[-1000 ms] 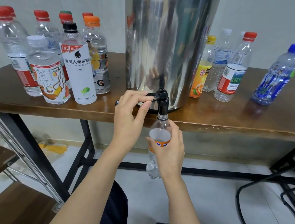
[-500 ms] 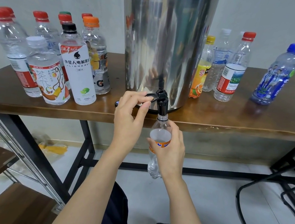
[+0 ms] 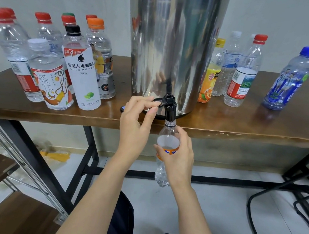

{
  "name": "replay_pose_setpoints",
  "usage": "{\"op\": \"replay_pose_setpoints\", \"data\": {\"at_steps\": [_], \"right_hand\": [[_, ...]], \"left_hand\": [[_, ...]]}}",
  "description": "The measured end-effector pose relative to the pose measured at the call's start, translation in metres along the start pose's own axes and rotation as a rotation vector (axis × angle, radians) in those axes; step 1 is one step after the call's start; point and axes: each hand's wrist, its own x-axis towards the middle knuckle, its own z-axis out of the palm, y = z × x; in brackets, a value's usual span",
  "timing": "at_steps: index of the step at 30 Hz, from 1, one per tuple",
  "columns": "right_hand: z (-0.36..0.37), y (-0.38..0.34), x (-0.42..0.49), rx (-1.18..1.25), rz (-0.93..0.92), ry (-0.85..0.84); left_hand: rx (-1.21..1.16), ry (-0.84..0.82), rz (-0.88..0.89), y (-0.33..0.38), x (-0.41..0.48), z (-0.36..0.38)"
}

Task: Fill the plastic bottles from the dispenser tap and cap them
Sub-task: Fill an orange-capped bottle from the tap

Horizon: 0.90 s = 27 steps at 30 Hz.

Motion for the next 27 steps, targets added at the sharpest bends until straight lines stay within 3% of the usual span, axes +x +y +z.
{"op": "replay_pose_setpoints", "data": {"at_steps": [27], "right_hand": [[-0.0010, 0.0029, -0.0012, 0.002, 0.002, -0.010]], "left_hand": [[-0.023, 0.013, -0.019, 0.0069, -0.0023, -0.0001]]}}
